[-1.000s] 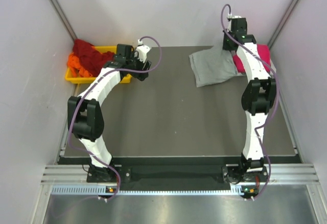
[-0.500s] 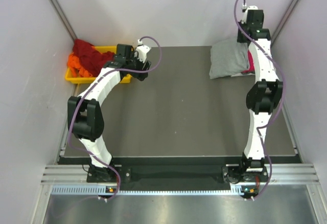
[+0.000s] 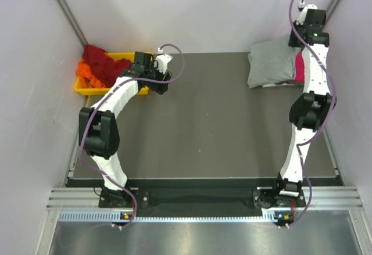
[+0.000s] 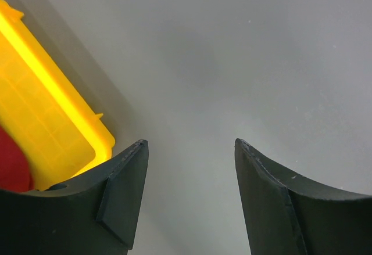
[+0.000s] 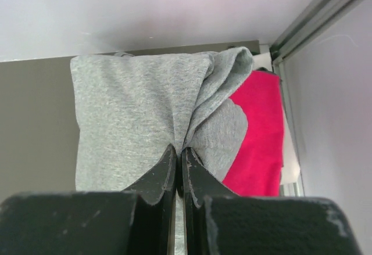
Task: Fold and stack the t-shirts
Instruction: Neatly place the folded tshirt to the corner
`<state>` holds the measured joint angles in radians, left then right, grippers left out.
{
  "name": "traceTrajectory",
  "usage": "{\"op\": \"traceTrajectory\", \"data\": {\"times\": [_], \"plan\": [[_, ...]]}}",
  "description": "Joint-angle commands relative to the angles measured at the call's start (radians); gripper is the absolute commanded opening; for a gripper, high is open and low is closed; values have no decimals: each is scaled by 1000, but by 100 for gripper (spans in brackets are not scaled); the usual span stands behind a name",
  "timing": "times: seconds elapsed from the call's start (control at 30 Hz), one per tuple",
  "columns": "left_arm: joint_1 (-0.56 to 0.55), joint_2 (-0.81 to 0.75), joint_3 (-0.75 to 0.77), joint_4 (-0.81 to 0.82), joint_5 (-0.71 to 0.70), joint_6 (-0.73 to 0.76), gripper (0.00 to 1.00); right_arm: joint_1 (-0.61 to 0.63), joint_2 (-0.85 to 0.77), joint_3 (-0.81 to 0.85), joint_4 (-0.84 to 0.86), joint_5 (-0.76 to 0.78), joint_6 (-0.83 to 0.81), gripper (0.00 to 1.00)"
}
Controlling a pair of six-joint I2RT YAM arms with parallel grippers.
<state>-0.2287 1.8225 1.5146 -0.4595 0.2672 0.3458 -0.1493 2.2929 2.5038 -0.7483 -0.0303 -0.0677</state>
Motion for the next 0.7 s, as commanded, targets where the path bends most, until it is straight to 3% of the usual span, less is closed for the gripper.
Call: {"op": "traceTrajectory", "data": {"times": [0.0,0.43,0.67], "plan": [[6,1,36,-18,-17,30,66,-56,-15,72,90,-49,0,0],[5,24,64,-93,-51,42,64,-111,103,24,277,-48,-133,0],[3,49,73,-111,-48,35,63,-148,160,9,349,78,-167,0]]}}
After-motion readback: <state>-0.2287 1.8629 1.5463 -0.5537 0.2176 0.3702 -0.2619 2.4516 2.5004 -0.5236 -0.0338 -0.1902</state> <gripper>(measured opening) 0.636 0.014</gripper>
